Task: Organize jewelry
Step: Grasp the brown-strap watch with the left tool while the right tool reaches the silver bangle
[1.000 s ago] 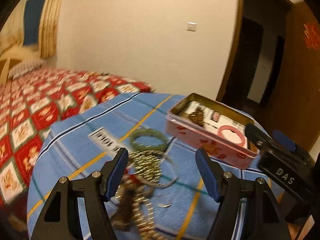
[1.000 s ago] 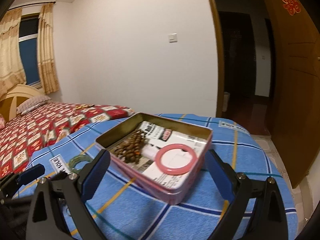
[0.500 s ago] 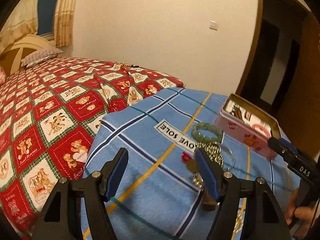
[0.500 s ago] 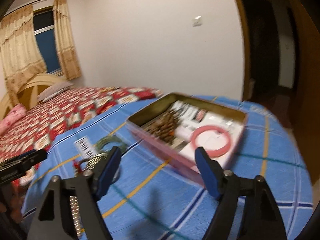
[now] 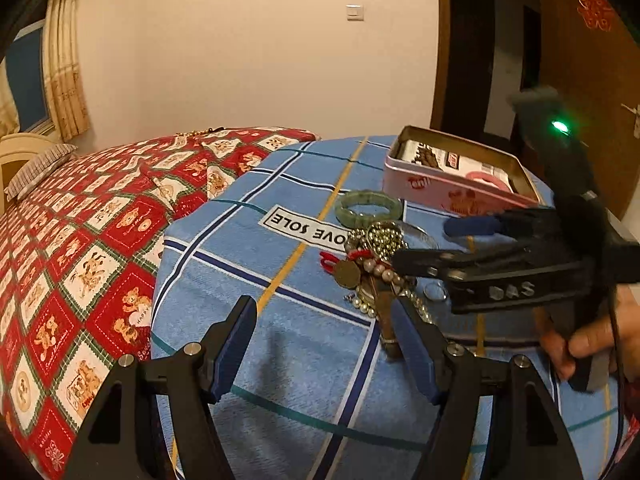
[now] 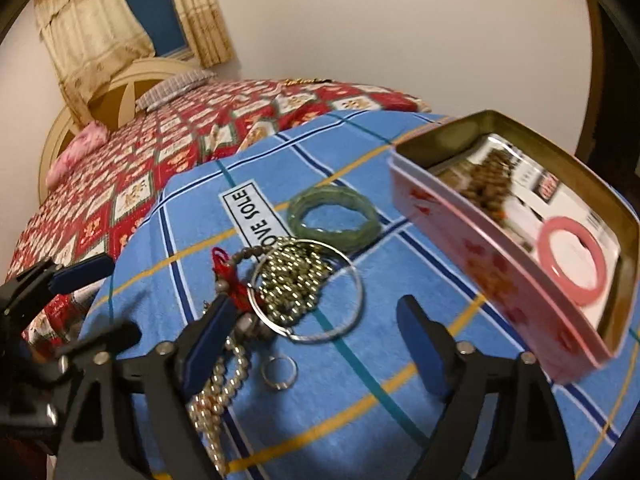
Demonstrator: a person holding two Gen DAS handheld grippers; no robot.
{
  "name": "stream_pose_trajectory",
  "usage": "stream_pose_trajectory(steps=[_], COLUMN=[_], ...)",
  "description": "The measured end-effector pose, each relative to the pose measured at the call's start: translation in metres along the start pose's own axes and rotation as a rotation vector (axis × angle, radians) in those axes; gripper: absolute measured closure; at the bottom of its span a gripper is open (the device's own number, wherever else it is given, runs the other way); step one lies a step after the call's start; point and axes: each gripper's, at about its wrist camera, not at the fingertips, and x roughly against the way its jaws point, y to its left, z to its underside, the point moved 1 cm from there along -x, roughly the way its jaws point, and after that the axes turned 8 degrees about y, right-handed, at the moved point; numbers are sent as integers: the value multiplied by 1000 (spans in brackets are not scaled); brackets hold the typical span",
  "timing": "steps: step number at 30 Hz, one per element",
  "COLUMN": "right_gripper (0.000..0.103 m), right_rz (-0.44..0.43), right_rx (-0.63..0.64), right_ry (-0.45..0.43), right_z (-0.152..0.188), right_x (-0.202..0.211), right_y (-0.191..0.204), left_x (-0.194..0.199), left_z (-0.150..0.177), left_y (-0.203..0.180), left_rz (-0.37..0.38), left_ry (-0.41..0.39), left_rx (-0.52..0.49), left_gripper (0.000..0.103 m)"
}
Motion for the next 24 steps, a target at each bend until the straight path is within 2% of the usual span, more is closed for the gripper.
stream_pose_trajectory(steps=[5,10,13,15,20,24], right_gripper=[14,11,31,31,31,31], right_rz=[29,29,23,25,-45,-62], right_rx=[-2,20,36,38,-42,-68], right_ry=[65,70,60,60,21,-42], right_z=[-10,-12,-9,-7,3,13], right_x=[-19,-21,-17,-15,0,23], right_y=[0,1,1,0,-16,-24], left_x=[-3,-5,-5,-5,-10,-20], left_z=[5,6,7,7,5,3], left_y=[7,8,3,-1,-6,-12], left_rz=[8,38,42,48,122,123], left_ry=[22,34,40,44,62,84], left_rx=[10,22,-4,-19,3,6], left_gripper=[33,33,33,33,33,33])
